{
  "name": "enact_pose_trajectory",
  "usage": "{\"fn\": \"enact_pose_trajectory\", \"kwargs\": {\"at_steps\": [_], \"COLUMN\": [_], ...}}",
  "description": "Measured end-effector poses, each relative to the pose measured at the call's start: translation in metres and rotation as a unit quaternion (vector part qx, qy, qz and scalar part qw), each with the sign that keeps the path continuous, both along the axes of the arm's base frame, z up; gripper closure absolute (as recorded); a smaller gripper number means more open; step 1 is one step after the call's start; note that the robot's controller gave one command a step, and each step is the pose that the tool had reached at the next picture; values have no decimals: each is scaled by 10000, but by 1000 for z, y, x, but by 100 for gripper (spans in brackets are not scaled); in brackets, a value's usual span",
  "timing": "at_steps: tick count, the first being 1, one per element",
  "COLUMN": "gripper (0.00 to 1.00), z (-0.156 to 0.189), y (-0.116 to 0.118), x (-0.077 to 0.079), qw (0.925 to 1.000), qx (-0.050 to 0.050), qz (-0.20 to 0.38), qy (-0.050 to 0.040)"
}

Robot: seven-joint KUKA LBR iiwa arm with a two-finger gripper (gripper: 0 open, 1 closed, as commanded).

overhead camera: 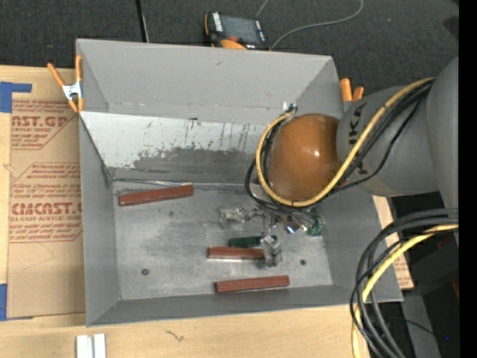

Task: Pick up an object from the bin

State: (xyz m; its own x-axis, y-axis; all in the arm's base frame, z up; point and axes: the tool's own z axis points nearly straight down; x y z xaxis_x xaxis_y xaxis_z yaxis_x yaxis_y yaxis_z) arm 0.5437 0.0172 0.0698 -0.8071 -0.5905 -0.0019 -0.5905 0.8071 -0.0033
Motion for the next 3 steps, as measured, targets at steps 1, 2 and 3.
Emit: {"fn": "enact_pose_trajectory", "kwargs": {"at_steps": [1, 2, 3], "gripper": [100, 100, 0], "z": [0, 150, 145], "y": [4, 33, 32], "x": [-2, 2, 1], "qw": [10000, 9986, 9986], "qx": [19, 15, 20], "qz": [27, 534, 527], "qy": [16, -28, 11]}}
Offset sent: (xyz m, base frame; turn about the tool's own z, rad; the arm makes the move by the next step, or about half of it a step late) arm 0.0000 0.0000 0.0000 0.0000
